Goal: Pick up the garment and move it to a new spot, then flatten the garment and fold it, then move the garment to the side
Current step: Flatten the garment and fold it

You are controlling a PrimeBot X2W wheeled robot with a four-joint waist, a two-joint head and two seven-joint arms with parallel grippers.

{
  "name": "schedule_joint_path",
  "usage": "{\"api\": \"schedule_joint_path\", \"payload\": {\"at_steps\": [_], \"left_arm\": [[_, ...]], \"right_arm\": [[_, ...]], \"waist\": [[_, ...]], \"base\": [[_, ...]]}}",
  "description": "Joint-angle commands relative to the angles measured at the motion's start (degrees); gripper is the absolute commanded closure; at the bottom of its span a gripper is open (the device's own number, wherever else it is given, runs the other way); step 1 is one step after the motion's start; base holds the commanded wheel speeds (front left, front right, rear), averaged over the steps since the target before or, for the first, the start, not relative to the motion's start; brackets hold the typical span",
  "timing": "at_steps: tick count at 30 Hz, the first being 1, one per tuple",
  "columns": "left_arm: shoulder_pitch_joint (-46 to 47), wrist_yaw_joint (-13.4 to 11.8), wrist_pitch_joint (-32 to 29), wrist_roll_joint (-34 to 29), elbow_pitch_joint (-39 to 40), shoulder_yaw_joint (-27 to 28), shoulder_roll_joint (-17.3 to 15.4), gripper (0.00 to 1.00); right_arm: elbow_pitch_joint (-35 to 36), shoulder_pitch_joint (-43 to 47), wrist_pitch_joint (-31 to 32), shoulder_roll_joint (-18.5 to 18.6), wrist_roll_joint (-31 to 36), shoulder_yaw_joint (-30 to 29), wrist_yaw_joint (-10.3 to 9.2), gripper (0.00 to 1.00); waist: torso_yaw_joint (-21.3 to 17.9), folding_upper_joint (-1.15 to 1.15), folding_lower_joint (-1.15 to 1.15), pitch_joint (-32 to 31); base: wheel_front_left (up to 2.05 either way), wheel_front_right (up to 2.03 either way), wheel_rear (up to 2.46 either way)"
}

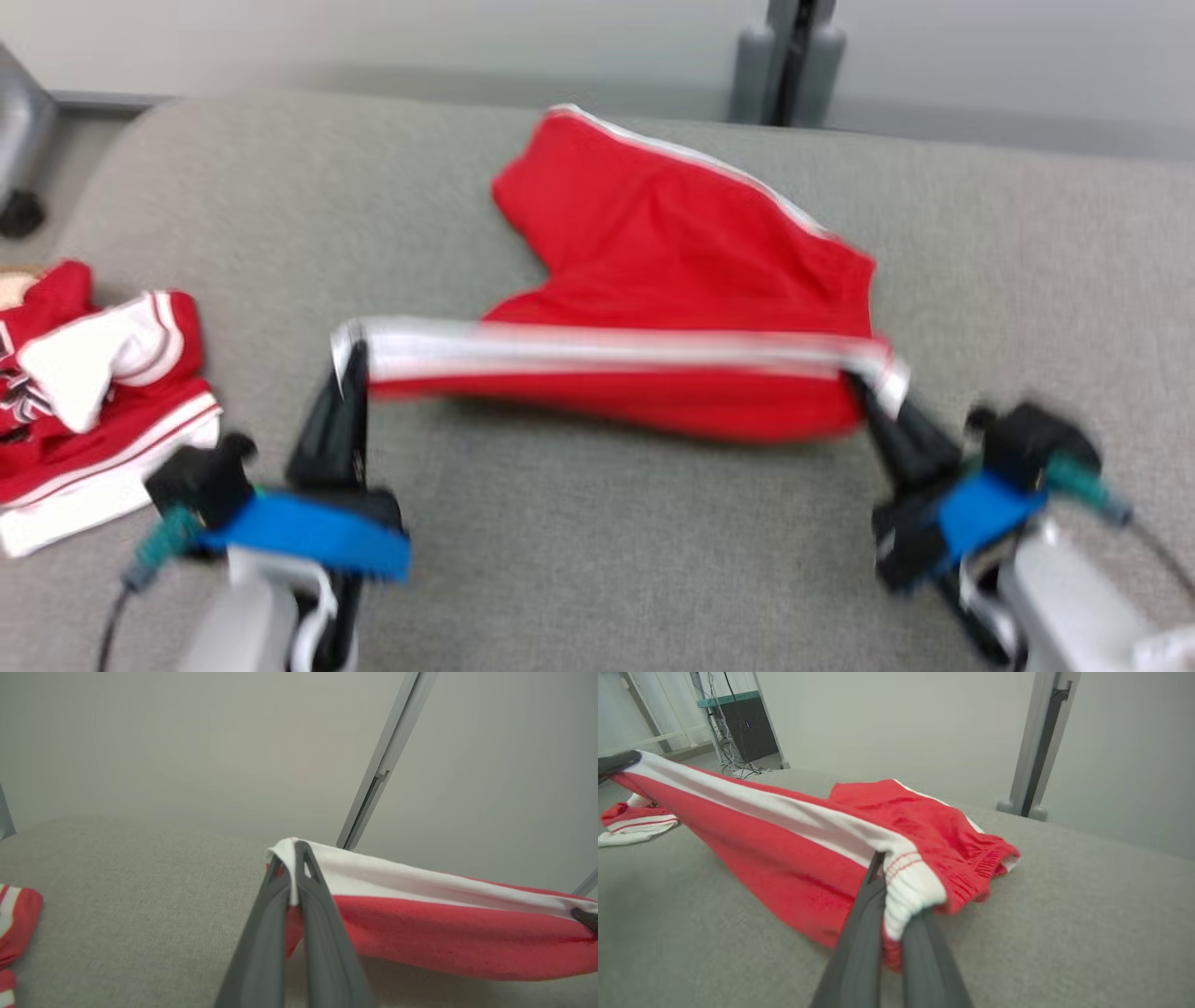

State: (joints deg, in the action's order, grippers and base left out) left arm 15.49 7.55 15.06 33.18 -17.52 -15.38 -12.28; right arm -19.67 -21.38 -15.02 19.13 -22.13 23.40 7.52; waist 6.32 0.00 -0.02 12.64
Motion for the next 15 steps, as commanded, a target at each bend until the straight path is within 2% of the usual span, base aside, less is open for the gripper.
{"api": "schedule_joint_path", "payload": {"at_steps": [1,3,9,15], "left_arm": [[-2.9,-0.1,0.2,0.1,0.0,0.6,0.5,1.00],[-7.1,-0.1,0.1,0.1,-0.1,-0.2,1.2,1.00],[-18.5,-0.1,0.2,-0.6,0.9,2.3,2.2,1.00],[-23.6,-0.1,0.2,-1.7,3.2,4.9,2.3,1.00]], "right_arm": [[0.8,4.6,-0.2,-0.4,-0.1,0.1,-0.06,1.00],[2.2,10.2,-0.2,-0.9,-0.8,0.6,-0.05,1.00],[6.7,23.0,-0.2,-1.2,-2.4,3.8,-0.04,1.00],[10.3,27.1,-0.2,-1.2,-3.7,3.7,-0.04,1.00]], "waist": [[0.0,0.00,0.02,-1.7],[0.4,0.00,0.02,-3.5],[0.2,0.00,0.02,-8.0],[-0.5,0.00,0.02,-9.2]], "base": [[0.00,0.00,0.00],[0.00,0.00,0.00],[0.00,0.00,0.00],[0.00,0.00,0.00]]}}
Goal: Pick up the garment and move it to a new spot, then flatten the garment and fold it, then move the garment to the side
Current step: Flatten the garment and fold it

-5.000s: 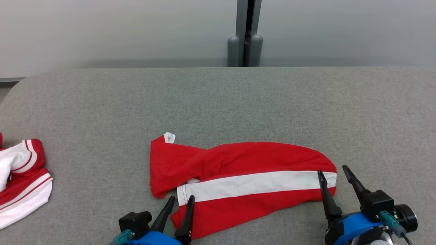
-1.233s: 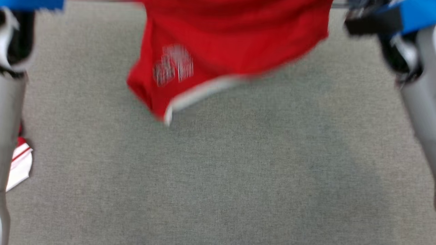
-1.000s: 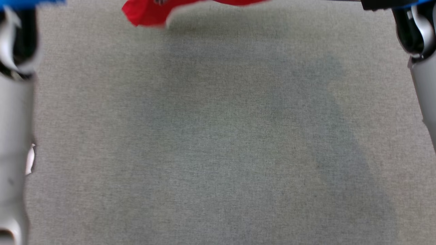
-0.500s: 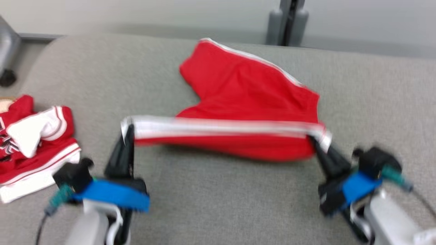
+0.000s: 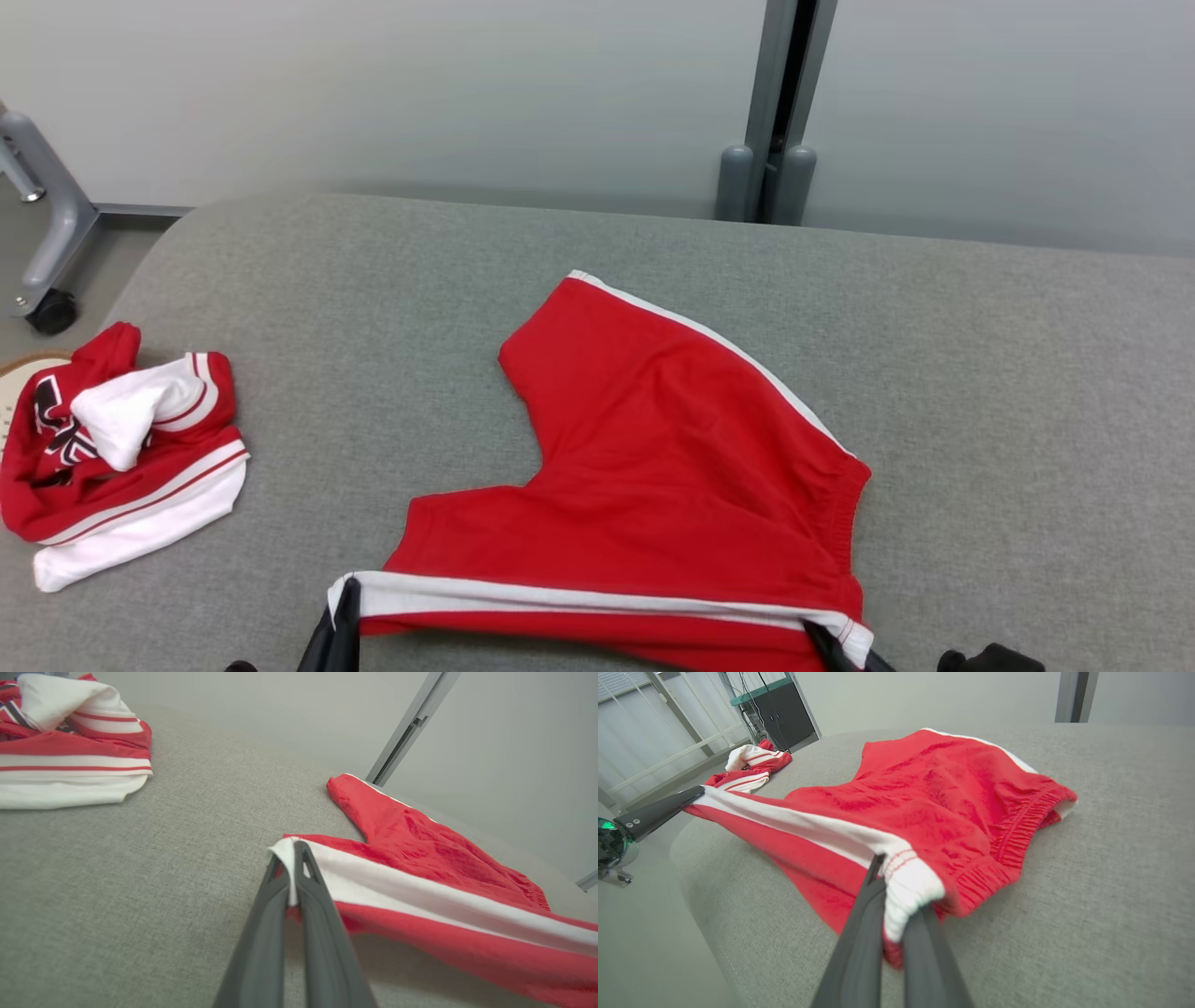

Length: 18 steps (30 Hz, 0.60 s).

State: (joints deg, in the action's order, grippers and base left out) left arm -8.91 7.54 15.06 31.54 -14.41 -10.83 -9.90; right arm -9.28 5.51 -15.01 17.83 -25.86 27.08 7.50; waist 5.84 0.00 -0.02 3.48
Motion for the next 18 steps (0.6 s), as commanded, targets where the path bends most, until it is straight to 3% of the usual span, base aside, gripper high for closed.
{"api": "schedule_joint_path", "payload": {"at_steps": [1,11,18], "left_arm": [[0.8,-0.1,0.2,-0.3,0.5,0.1,-0.5,1.00],[19.2,-0.1,0.2,-1.0,2.9,-6.0,-5.8,1.00],[34.7,-0.1,0.2,-0.4,-2.3,-11.8,-10.0,1.00]], "right_arm": [[0.4,0.4,-0.2,-0.2,-0.2,-0.5,-0.02,1.00],[0.0,-8.5,-0.2,-3.6,-1.7,-4.0,-0.02,1.00],[-1.9,-16.3,-0.2,-8.3,-3.9,-5.8,-0.01,1.00]], "waist": [[-0.2,0.00,0.02,0.0],[-2.3,0.00,0.02,7.5],[-5.5,0.00,0.02,15.4]], "base": [[0.00,0.00,0.00],[0.00,0.00,0.00],[0.00,0.00,0.00]]}}
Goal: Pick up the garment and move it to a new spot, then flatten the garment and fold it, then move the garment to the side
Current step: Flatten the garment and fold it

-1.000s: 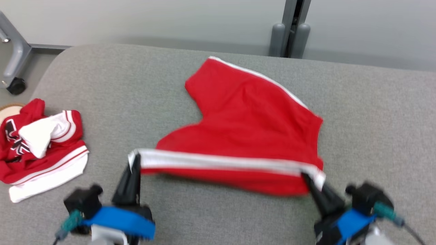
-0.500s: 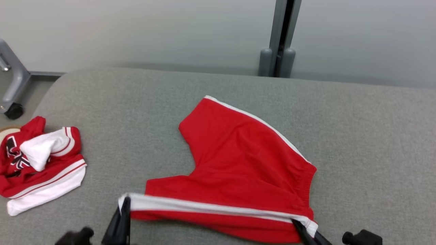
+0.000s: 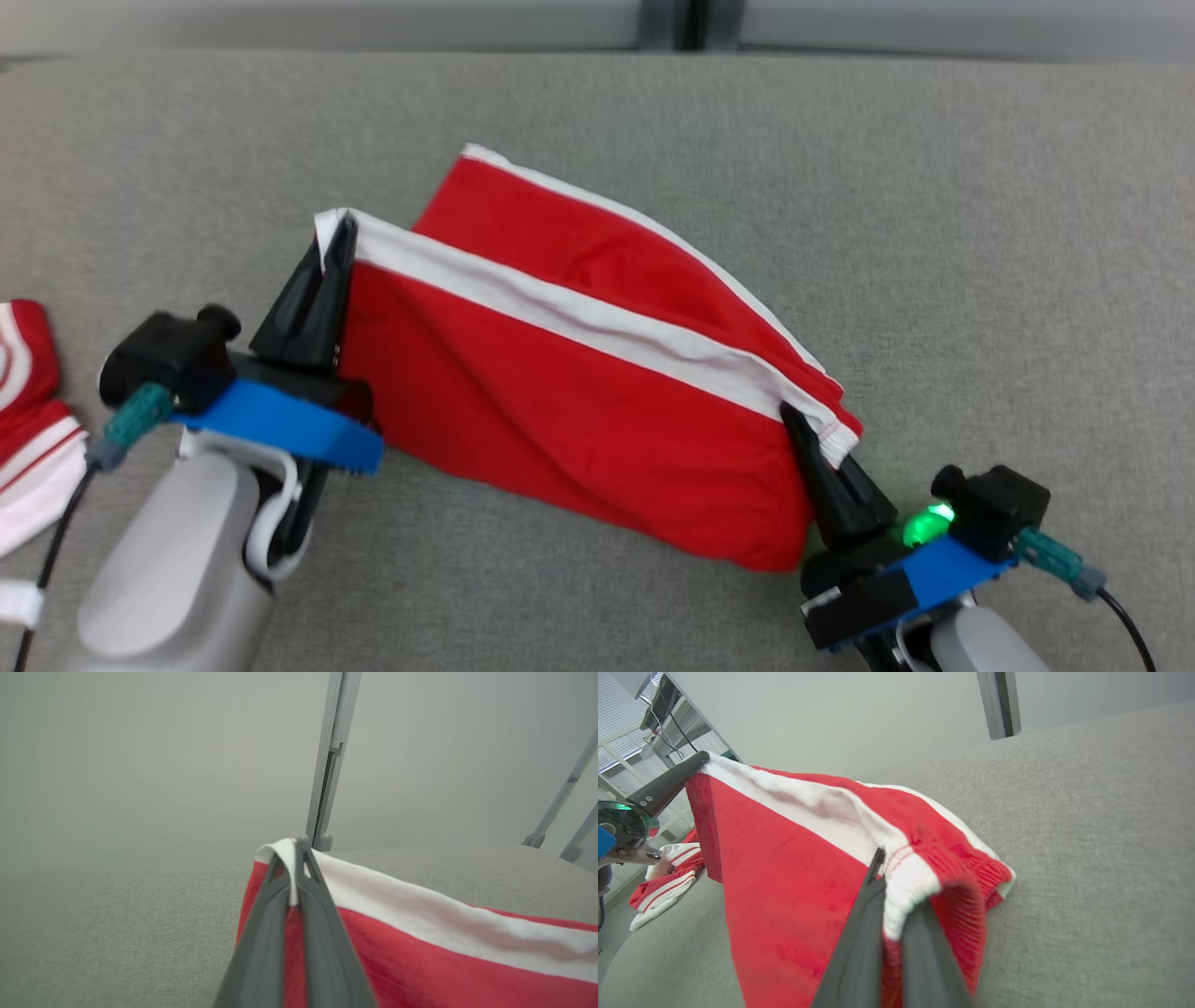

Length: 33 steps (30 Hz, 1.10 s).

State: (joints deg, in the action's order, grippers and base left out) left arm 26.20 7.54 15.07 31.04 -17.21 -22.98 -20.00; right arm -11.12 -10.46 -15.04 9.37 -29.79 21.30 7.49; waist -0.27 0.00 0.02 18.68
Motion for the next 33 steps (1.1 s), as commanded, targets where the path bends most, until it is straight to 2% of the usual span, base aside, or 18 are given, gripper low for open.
{"api": "schedule_joint_path", "payload": {"at_steps": [1,10,15,25,26,27,28,29,30,33], "left_arm": [[1.5,-0.1,0.1,0.3,-0.7,-0.6,-0.2,1.00],[15.8,-0.1,0.1,2.6,-9.9,-3.9,-1.6,1.00],[20.5,-0.1,0.1,2.5,-13.1,-5.1,-1.6,1.00],[23.8,-0.1,0.1,1.7,-17.0,-3.3,-0.2,1.00],[23.6,-0.1,0.1,1.4,-17.2,-2.8,0.0,0.83],[23.1,-0.1,0.1,1.1,-17.6,-2.9,0.3,0.51],[22.8,-0.1,0.1,1.0,-17.8,-2.8,0.6,0.00],[22.6,-0.1,0.2,0.5,-18.0,-2.5,0.6,0.00],[22.3,-0.1,0.1,0.5,-18.3,-2.2,0.8,0.00],[21.1,-0.1,0.1,-0.3,-18.7,-1.5,1.3,0.00]], "right_arm": [[-0.2,-1.2,-0.2,-0.5,-0.1,-0.1,0.00,1.00],[-1.0,-7.7,-0.2,-5.3,0.0,-0.9,0.00,1.00],[-1.5,-10.3,-0.1,-6.0,0.1,-1.3,0.00,1.00],[-2.4,-11.7,0.0,-6.0,1.2,-2.7,-0.05,1.00],[-2.4,-11.6,0.0,-6.0,1.1,-3.2,-0.06,1.00],[-2.4,-11.4,0.0,-5.9,1.0,-3.4,-0.07,0.98],[-2.4,-11.3,0.0,-6.0,1.2,-3.6,-0.07,0.71],[-2.5,-11.1,0.0,-6.0,1.3,-3.7,-0.07,0.13],[-2.9,-10.9,0.0,-6.0,1.6,-3.8,-0.07,0.00],[-3.8,-10.5,0.0,-6.2,3.2,-4.5,0.01,0.00]], "waist": [[0.2,0.00,-0.02,1.1],[-4.0,0.00,-0.02,8.9],[-5.0,0.00,-0.02,11.6],[-6.5,0.00,-0.02,14.1],[-6.6,0.00,-0.02,14.2],[-6.7,0.00,-0.02,14.2],[-6.7,0.00,-0.02,14.3],[-6.7,0.00,-0.02,14.3],[-6.7,0.00,-0.02,14.2],[-6.5,0.00,-0.02,13.4]], "base": [[0.00,0.00,0.00],[0.00,0.00,0.00],[0.00,0.00,0.00],[0.00,0.00,0.00],[0.00,0.00,0.00],[0.00,0.00,0.00],[0.00,0.00,0.00],[0.00,0.00,0.00],[0.00,0.00,0.00],[0.00,0.00,0.00]]}}
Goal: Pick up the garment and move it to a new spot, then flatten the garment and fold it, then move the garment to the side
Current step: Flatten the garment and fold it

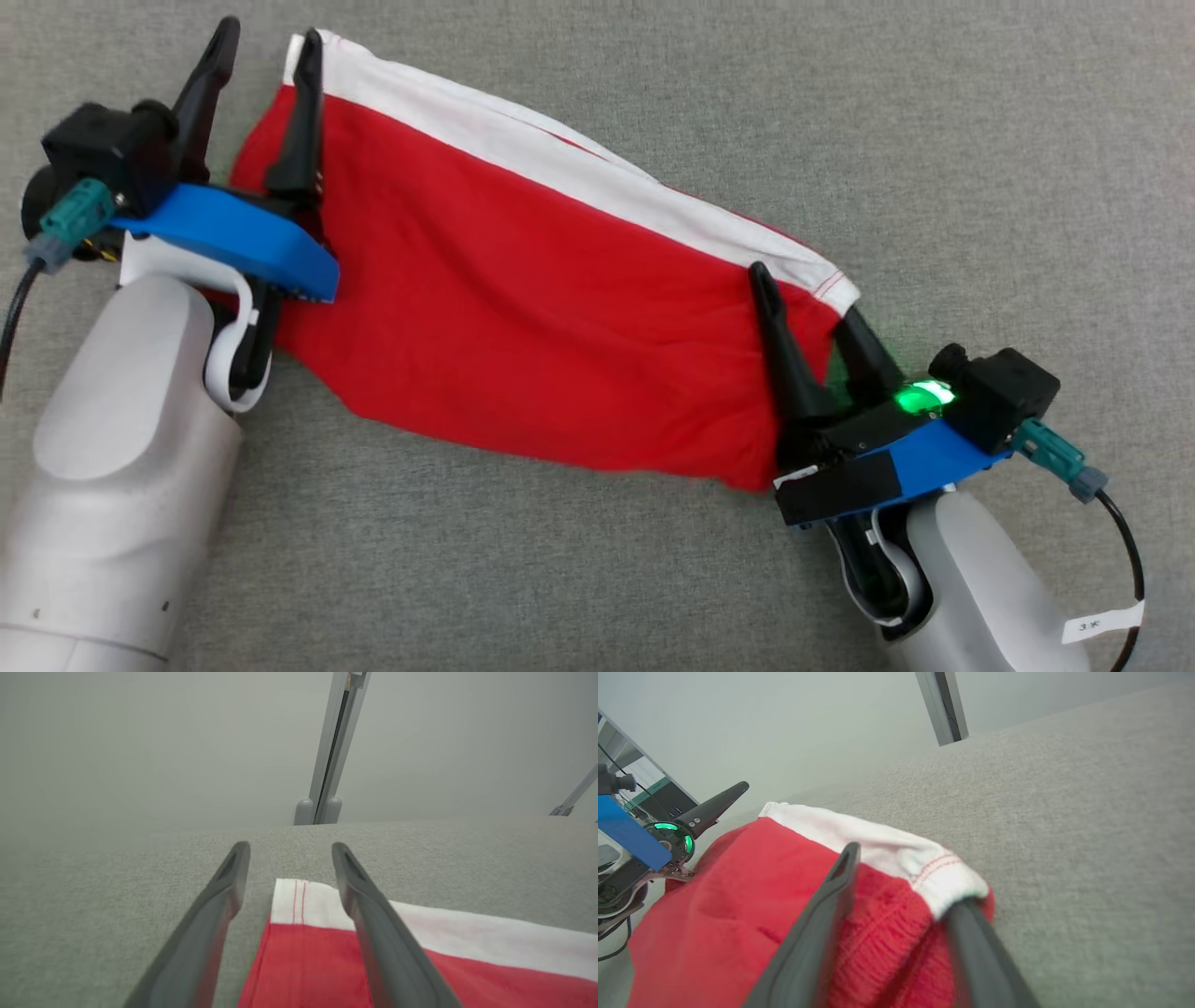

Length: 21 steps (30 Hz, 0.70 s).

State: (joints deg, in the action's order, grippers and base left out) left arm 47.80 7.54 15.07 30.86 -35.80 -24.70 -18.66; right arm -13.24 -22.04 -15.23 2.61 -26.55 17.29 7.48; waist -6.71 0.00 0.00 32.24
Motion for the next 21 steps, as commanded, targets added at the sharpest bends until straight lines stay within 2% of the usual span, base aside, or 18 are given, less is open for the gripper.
{"api": "schedule_joint_path", "payload": {"at_steps": [1,7,14,21], "left_arm": [[-1.0,-0.1,0.1,-0.6,-0.2,0.7,0.1,0.00],[-6.0,-0.1,0.1,-3.7,-0.2,4.4,1.5,0.00],[-15.9,-0.1,0.1,-7.7,2.5,12.2,5.1,0.00],[-24.2,-0.1,0.1,-9.5,5.2,16.3,8.2,0.00]], "right_arm": [[-2.1,1.4,0.2,0.6,0.9,-0.9,0.02,0.00],[-3.2,4.3,0.1,0.6,4.1,-4.2,-0.02,0.00],[-3.5,8.5,0.1,0.4,9.4,-9.1,0.01,0.00],[-3.7,11.7,0.1,0.4,14.1,-12.6,0.01,0.00]], "waist": [[0.1,0.00,0.00,-0.6],[1.1,0.00,0.00,-4.2],[2.3,0.00,0.00,-9.4],[3.9,0.00,0.00,-13.9]], "base": [[0.00,0.00,0.00],[0.00,0.00,0.00],[0.00,0.00,0.00],[0.00,0.00,0.00]]}}
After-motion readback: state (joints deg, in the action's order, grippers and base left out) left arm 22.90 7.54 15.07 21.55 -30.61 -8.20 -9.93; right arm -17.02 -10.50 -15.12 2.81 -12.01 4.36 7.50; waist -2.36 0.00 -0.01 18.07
